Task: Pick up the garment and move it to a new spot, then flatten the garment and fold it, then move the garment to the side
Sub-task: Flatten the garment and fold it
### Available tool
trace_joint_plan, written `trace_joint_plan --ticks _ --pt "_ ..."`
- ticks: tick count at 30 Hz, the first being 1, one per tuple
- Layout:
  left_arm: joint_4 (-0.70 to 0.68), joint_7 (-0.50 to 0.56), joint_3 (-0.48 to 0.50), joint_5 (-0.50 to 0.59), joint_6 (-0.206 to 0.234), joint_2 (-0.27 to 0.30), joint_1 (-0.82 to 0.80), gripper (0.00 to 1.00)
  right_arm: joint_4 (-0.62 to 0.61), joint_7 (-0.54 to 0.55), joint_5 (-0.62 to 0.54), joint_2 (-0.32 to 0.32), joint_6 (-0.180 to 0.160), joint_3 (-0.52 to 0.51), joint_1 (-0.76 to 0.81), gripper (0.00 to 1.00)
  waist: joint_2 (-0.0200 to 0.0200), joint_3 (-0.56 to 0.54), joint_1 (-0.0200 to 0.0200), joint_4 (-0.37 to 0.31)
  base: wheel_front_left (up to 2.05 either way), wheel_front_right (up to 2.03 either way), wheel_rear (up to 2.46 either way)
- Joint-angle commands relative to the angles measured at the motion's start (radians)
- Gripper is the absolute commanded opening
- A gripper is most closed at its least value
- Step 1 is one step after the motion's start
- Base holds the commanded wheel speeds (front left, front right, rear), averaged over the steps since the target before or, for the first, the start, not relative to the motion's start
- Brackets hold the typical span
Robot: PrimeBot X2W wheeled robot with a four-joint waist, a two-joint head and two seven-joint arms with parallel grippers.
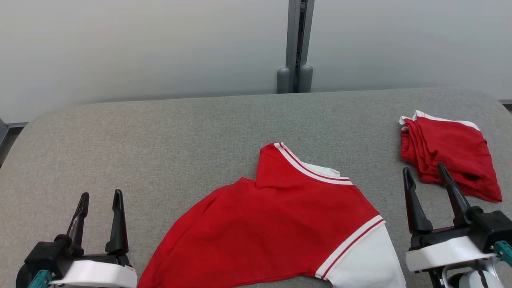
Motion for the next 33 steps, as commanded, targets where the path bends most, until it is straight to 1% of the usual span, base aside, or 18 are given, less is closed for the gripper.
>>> trace_joint_plan --ticks 1,6,9,12,15,18,21,25,28,31,33 --pt "-0.003 -0.001 0.003 0.004 -0.006 0.004 -0.012 1.00 -0.002 -0.005 0.007 -0.006 0.000 -0.001 0.007 1.00 0.0000 0.000 0.0000 0.000 0.00 0.00 0.00" --pt "-0.002 -0.001 0.004 -0.002 -0.008 0.002 -0.005 1.00 0.003 -0.005 0.009 -0.007 0.000 -0.010 0.010 1.00 0.0000 -0.003 0.0000 -0.002 0.00 0.00 0.00" --pt "0.028 0.002 -0.002 -0.010 -0.009 0.005 0.012 1.00 0.016 0.004 0.024 -0.015 0.000 -0.004 0.012 1.00 0.0000 -0.004 0.0000 -0.004 0.00 0.00 0.00" --pt "0.048 0.056 -0.023 -0.034 -0.014 0.026 0.019 1.00 0.005 0.040 0.053 -0.039 0.000 -0.001 0.014 1.00 0.0000 -0.005 0.0000 -0.005 0.00 0.00 0.00" --pt "0.035 0.137 -0.040 -0.077 -0.015 0.038 0.039 1.00 -0.001 0.155 0.105 -0.073 0.000 0.009 0.044 1.00 0.0000 -0.009 0.0000 -0.001 0.00 0.00 0.00" --pt "0.016 0.257 -0.054 -0.110 -0.016 0.064 0.061 1.00 -0.028 0.292 0.153 -0.108 0.000 -0.004 0.074 1.00 0.0000 -0.014 0.0000 0.003 0.00 0.00 0.00" --pt "-0.031 0.360 -0.062 -0.132 -0.016 0.092 0.087 1.00 -0.065 0.415 0.188 -0.114 0.000 -0.020 0.117 1.00 0.0000 -0.015 0.0000 0.005 0.00 0.00 0.00" --pt "-0.084 0.468 -0.070 -0.157 -0.016 0.118 0.127 1.00 -0.107 0.549 0.225 -0.099 0.000 -0.030 0.160 1.00 0.0000 -0.013 0.0000 0.005 0.00 0.00 0.00" --pt "-0.100 0.526 -0.084 -0.179 -0.016 0.132 0.152 1.00 -0.102 0.624 0.240 -0.081 0.000 -0.046 0.195 1.00 0.0000 -0.011 0.0000 0.004 0.00 0.00 0.00" --pt "-0.111 0.579 -0.105 -0.200 -0.017 0.143 0.170 1.00 -0.089 0.672 0.256 -0.062 0.000 -0.061 0.211 1.00 0.0000 -0.008 0.0000 0.003 0.00 0.00 0.00" --pt "-0.122 0.595 -0.109 -0.206 -0.016 0.152 0.174 1.00 -0.067 0.694 0.263 -0.055 0.000 -0.070 0.226 1.00 0.0000 -0.003 0.0000 0.002 0.00 0.00 0.00"
